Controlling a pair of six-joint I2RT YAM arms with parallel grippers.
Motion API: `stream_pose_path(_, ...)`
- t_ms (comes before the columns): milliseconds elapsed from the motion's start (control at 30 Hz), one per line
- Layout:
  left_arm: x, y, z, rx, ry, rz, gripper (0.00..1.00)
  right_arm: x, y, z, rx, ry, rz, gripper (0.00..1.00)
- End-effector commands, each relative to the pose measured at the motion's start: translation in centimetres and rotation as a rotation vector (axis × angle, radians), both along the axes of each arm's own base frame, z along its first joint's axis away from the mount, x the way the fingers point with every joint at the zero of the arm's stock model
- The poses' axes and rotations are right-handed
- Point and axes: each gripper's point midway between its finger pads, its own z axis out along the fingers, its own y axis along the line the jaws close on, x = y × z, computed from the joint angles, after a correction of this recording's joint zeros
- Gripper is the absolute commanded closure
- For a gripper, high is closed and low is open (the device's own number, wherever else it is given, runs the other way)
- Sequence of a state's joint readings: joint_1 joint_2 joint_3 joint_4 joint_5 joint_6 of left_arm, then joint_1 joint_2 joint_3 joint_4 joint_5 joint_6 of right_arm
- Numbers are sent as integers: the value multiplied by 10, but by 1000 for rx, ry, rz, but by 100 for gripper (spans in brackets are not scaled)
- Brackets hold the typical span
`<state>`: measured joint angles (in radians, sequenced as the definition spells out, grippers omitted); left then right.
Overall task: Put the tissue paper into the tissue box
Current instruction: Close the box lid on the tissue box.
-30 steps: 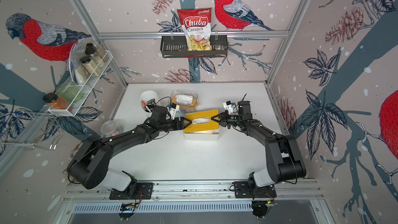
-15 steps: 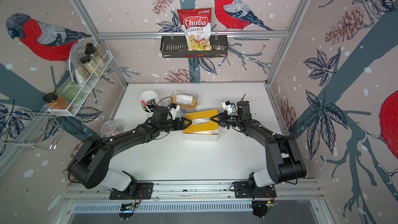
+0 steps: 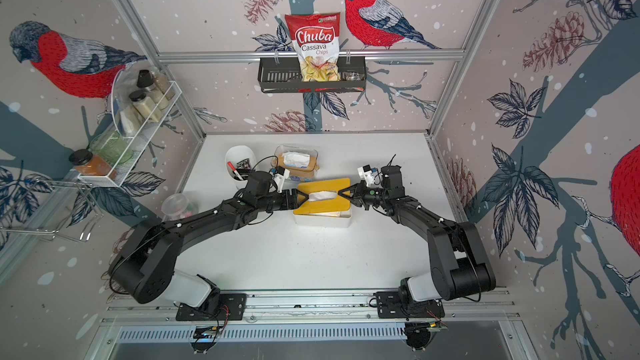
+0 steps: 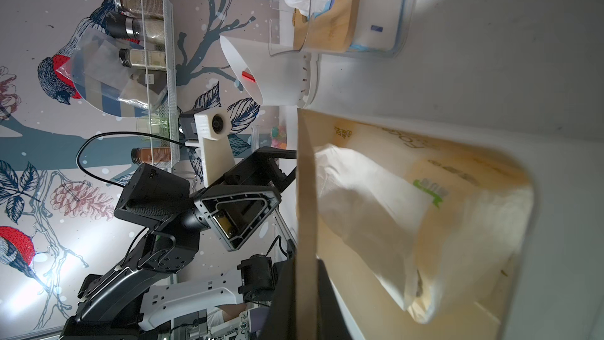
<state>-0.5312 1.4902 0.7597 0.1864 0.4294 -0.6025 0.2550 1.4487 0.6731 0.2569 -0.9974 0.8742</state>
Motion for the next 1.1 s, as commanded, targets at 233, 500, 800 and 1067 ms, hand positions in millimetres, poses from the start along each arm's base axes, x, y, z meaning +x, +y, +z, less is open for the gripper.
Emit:
stream_pose_path(233,-4,-10,-3,26,-10,-47,20,-3,2,-11,-1,64,-11,100)
stream_pose_path(500,-2,-14,-8,73,-20,-47,23,-5,2,-14,5,71,-13,100)
stream_pose_path(800,5,-15,-11,123,-37,-17,25,-7,4,-17,6,76,-7,100)
stream_pose_path(1067,5,-17,-12,157,-47,2,31,-9,3,-24,-2,88,-10,100)
